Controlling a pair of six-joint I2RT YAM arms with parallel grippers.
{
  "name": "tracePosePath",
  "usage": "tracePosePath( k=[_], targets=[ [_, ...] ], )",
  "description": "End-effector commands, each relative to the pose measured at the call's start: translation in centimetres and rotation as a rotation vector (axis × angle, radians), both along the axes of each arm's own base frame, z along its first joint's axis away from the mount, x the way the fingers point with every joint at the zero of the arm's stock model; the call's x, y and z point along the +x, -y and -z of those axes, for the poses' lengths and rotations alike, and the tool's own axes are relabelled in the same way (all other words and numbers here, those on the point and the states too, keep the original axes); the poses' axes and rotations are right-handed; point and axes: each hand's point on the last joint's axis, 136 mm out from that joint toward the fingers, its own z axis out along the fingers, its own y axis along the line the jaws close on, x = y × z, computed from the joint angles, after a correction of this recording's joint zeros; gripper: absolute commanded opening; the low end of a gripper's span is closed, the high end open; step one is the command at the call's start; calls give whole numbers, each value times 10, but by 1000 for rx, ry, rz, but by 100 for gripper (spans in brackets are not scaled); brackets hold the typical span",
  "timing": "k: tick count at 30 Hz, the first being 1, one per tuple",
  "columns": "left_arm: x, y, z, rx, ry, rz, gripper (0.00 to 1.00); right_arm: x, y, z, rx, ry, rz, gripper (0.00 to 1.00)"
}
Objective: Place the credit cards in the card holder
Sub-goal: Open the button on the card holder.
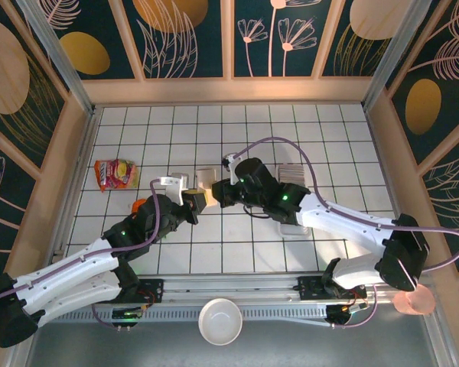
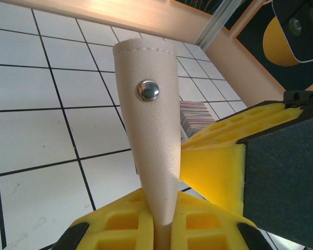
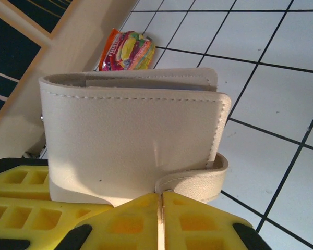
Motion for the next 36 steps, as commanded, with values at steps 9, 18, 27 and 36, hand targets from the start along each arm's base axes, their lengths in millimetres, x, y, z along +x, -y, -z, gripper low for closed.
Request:
tracePosePath(
  k=[9,18,27,36],
  targets=[
    [-4,12,-16,-56,27,58,0,19,7,24,-129,10,89,21],
    [0,2,-14,-42,24,2,0,22,16,25,-151,32,132,0],
    [3,-3,4,-12,-22,-38,0,31,56,31,-178,64,274,0],
    [4,9,18,-18,-89,-18,0,22,48,25,-102,55,208,0]
  ],
)
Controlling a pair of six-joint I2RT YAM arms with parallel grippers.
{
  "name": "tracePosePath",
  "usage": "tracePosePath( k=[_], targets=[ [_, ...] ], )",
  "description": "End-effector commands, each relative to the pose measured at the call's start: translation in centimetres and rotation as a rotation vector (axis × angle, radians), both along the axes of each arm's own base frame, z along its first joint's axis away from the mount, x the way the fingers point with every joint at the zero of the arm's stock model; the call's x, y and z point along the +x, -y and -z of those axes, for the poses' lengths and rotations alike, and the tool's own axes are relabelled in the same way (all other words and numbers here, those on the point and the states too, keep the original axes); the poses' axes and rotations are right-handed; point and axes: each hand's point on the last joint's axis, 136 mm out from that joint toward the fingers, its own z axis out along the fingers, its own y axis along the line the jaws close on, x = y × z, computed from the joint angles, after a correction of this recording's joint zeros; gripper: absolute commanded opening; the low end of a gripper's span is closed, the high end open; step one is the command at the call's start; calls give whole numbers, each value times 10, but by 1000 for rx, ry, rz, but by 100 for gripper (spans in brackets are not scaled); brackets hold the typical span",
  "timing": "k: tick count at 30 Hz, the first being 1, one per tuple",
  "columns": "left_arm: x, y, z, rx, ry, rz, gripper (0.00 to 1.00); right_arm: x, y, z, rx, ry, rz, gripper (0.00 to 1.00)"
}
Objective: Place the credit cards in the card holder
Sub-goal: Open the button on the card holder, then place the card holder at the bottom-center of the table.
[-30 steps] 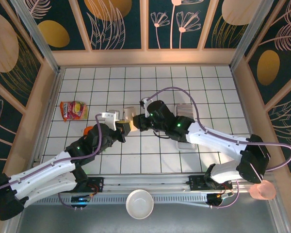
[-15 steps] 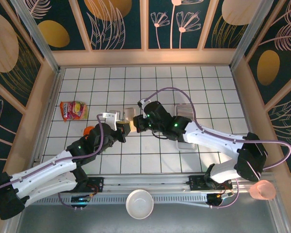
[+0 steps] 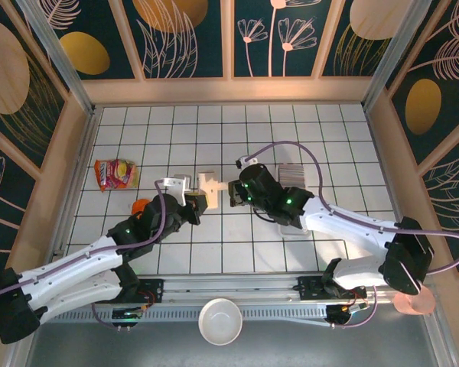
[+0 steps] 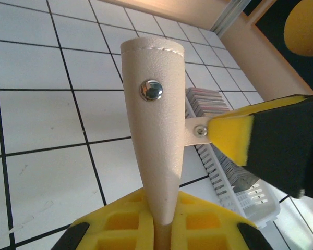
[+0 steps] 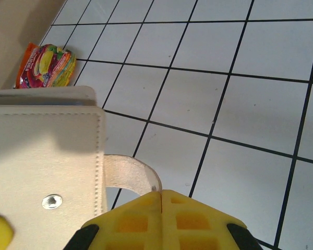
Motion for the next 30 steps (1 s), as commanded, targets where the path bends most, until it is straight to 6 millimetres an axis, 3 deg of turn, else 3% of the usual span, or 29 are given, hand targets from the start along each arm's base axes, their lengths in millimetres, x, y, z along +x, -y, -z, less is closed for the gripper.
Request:
tracePosePath(
  k=[1,8,18,30],
  targets=[
    [0,11,-3,-65,-27,12,0,-3,-2,-4,42,4,-16,0],
    [-2,38,26,-142,-170,57,0,-21,-4,32,68,-96,-62,0],
    [-5,43,98,-97,-365,4,0,-45,11,107,61,-248,-41,0],
    [-14,37,141,-101,-446,-26,17,-59,12,138,63,-335,-54,0]
  ],
)
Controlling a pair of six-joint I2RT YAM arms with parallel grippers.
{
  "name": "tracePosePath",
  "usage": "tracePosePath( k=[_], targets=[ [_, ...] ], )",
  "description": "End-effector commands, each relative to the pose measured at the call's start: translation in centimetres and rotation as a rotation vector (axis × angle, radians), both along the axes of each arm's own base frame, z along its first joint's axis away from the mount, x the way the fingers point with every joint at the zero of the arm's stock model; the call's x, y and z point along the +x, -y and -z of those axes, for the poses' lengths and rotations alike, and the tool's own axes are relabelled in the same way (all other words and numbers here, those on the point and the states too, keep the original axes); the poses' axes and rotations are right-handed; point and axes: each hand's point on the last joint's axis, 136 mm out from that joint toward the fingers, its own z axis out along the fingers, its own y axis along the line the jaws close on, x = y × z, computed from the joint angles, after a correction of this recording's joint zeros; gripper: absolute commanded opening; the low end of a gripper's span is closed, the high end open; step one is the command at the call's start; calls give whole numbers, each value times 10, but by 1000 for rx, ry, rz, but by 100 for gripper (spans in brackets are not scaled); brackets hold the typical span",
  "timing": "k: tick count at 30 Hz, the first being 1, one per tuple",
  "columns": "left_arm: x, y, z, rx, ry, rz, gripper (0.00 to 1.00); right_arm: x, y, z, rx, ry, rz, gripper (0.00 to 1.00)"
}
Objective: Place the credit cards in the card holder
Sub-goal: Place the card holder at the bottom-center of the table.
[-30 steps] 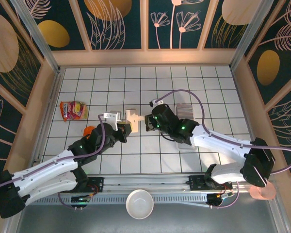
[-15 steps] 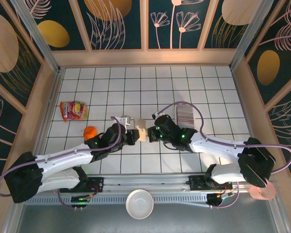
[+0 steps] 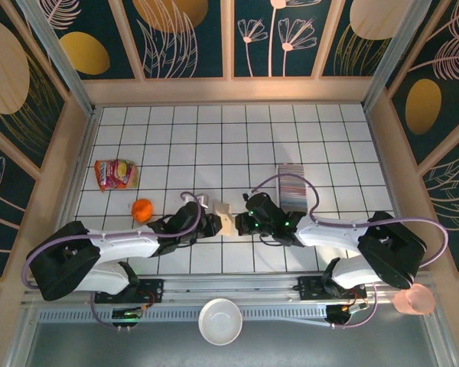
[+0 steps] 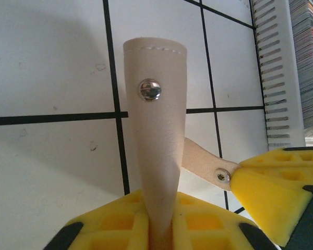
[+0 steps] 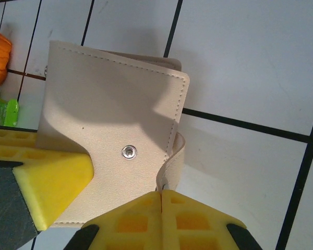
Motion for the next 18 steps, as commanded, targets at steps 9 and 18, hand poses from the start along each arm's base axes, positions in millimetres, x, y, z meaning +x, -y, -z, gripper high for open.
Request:
tracePosePath(
  k=[9,18],
  targets=[
    [8,-33,3,88,43,-132,56,-6,-9,-16,61,-7,-10,0],
    [16,-33,-22,147,115,-95,71,-7,-21,-55,171,51,-44,0]
  ],
)
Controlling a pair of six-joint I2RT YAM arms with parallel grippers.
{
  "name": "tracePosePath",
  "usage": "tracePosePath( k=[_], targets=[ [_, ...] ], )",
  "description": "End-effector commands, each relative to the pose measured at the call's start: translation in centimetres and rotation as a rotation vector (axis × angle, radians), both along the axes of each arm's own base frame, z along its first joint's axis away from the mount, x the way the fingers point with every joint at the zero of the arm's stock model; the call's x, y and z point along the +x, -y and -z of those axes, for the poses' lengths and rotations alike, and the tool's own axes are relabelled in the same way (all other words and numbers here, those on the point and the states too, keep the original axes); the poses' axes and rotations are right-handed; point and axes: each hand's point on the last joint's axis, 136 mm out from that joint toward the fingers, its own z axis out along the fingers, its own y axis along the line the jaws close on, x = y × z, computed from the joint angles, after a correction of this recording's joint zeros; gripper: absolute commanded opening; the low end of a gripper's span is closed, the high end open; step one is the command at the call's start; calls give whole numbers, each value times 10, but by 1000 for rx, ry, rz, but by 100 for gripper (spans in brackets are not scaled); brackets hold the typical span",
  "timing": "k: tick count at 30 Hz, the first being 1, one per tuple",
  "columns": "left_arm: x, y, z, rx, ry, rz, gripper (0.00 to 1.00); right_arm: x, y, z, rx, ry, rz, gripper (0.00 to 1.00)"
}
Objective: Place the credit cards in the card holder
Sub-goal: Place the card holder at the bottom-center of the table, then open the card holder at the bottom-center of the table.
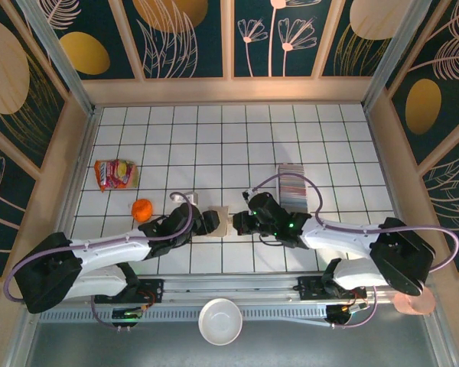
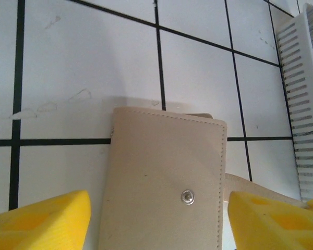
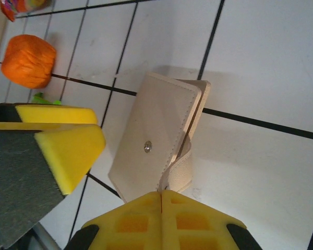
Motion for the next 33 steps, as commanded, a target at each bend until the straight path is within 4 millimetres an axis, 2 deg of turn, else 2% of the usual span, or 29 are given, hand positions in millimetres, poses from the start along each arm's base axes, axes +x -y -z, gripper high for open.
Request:
tracePosePath(
  k=[1,7,15,21,33],
  targets=[
    [5,3,-10,44,31,25,73,1,-12,-28,80,30,-13,0],
    [8,12,-22,30,55,56,82,0,-16,-44,128,52,-25,0],
    [7,12,-8,93,19,75,87,0,-18,-51,138,64,-33,0],
    [11,7,-1,158,16,59,83,-1,-18,-51,133,64,-33,0],
    [14,-24,2,220,45,-52,59,4,-1,-40,49,74,20,0]
  ],
)
